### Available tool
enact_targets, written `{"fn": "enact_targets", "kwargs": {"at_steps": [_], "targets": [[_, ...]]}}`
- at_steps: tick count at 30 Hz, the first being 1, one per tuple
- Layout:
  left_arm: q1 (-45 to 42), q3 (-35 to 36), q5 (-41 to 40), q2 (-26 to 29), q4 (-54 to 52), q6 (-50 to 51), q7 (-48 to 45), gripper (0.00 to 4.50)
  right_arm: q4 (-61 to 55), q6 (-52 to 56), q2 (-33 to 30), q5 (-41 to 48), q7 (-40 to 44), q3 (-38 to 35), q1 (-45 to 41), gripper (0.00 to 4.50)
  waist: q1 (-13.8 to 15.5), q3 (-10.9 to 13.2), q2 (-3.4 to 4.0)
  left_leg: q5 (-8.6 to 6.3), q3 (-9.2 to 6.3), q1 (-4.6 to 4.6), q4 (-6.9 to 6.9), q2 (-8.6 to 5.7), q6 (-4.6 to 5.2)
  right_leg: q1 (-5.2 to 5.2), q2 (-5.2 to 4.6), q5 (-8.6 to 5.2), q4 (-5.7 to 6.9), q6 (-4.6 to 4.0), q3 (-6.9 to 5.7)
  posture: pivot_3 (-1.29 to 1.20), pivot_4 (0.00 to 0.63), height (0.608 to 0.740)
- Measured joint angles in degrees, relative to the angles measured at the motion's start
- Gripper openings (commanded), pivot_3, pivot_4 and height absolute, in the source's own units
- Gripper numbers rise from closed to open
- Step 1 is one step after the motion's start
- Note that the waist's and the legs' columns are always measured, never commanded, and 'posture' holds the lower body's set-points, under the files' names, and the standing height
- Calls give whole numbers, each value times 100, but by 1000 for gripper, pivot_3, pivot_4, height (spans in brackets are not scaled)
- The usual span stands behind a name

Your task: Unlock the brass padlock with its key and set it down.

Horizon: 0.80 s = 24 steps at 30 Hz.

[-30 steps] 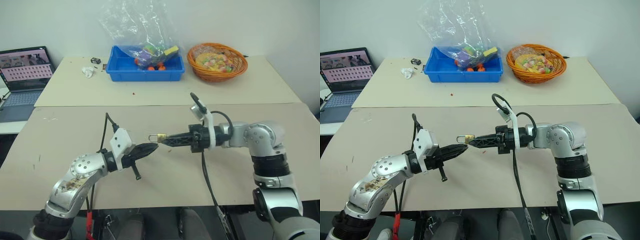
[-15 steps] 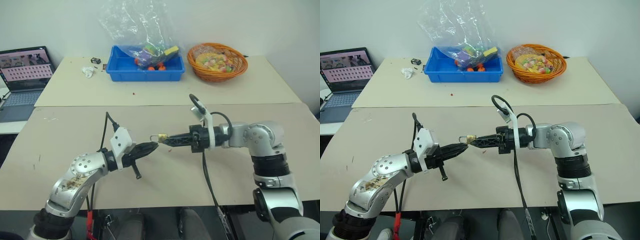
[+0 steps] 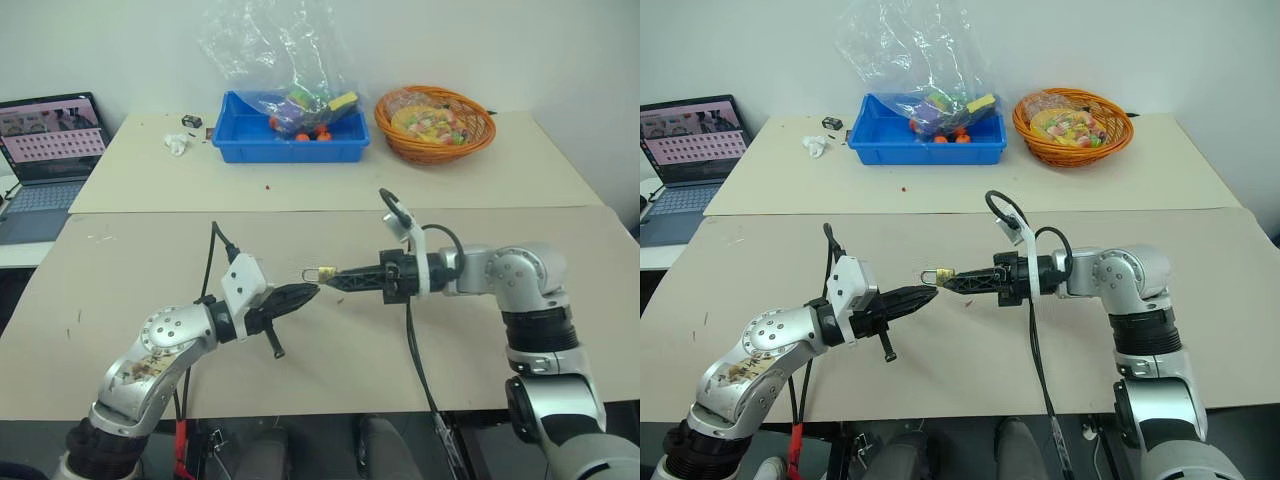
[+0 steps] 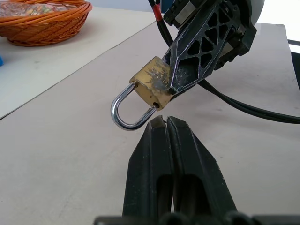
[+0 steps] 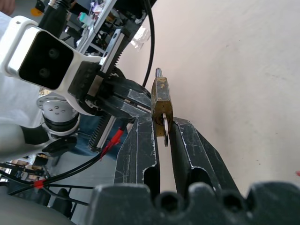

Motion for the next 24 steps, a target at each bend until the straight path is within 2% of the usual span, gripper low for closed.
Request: {"fn": "enact_targets", "kwargs": {"at_steps": [16, 24], "targets": [[1, 0, -1, -6, -1, 99, -3, 125, -339, 70, -91, 232, 77, 2, 75, 2, 6, 0, 0, 0, 0, 0, 0, 0, 0, 0, 0, 0, -1, 0, 0, 0, 150, 735], [2, 0, 0, -16, -1, 99, -5, 125, -246, 30, -94, 49, -20, 42, 88, 2, 6, 0, 0, 0, 0, 0, 1, -1, 0, 1, 0, 0, 0, 0, 0, 0, 150, 735]]}}
